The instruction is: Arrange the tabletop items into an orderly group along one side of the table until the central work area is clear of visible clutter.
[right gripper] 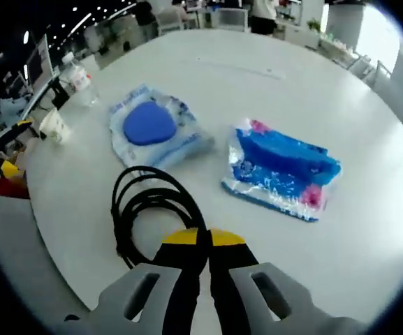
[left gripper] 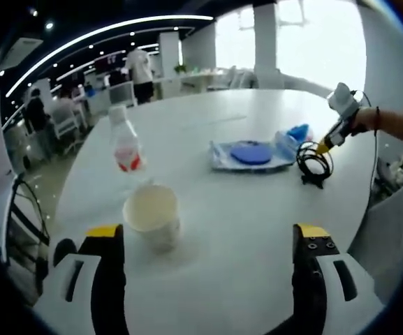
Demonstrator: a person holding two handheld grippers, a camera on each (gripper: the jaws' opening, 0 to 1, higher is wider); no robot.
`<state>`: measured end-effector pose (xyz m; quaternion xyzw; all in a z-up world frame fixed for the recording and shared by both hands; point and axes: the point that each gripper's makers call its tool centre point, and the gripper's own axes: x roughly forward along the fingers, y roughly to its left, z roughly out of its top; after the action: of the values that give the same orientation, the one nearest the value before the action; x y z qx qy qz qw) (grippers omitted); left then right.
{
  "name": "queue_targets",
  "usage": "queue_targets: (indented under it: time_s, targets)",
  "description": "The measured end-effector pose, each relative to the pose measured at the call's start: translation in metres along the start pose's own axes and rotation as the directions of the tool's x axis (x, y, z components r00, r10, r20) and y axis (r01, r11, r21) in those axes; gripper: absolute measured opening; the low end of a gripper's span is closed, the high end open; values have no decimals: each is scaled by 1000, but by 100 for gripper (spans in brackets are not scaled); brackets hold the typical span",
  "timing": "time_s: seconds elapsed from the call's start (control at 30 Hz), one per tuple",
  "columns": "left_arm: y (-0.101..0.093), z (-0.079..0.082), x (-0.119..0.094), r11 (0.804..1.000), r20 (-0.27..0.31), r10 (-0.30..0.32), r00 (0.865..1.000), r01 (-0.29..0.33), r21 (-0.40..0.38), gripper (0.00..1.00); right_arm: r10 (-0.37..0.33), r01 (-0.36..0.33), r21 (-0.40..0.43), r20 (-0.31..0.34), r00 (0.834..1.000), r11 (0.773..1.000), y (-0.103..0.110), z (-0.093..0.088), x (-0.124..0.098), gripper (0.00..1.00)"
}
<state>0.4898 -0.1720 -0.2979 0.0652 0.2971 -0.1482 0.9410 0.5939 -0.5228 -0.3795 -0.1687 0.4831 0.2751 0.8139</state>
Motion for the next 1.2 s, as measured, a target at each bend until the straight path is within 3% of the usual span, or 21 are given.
queue_targets:
  time_s: [0.37,0.47,0.63,0.87,1.07,1.2]
  targets:
    - [0,-1,2,1000,-3,-7,1000,7,16,96,-40,40,0,36,999,999,-14,3,10,8]
    - [0,2,1,1000,12,-11,1000,11,10,96,-73,68,59,82,994,996,-22,10,8,16]
    - [1,3,1,1000,21,-12,1000,12,5,97,-39,25,104,140,989,994,-14,21,3,19]
    - [-3,4,1,1000,22,-19,1000,18,19,97,5,-60,206,262,965,977,-3,42,-12,38]
    - [-4,5,2,999,21,-15,1000,14,38,99,33,-119,254,320,947,960,14,52,-24,61]
    - [-5,5,3,999,20,-22,1000,22,38,99,36,-126,246,339,940,961,20,56,-27,66]
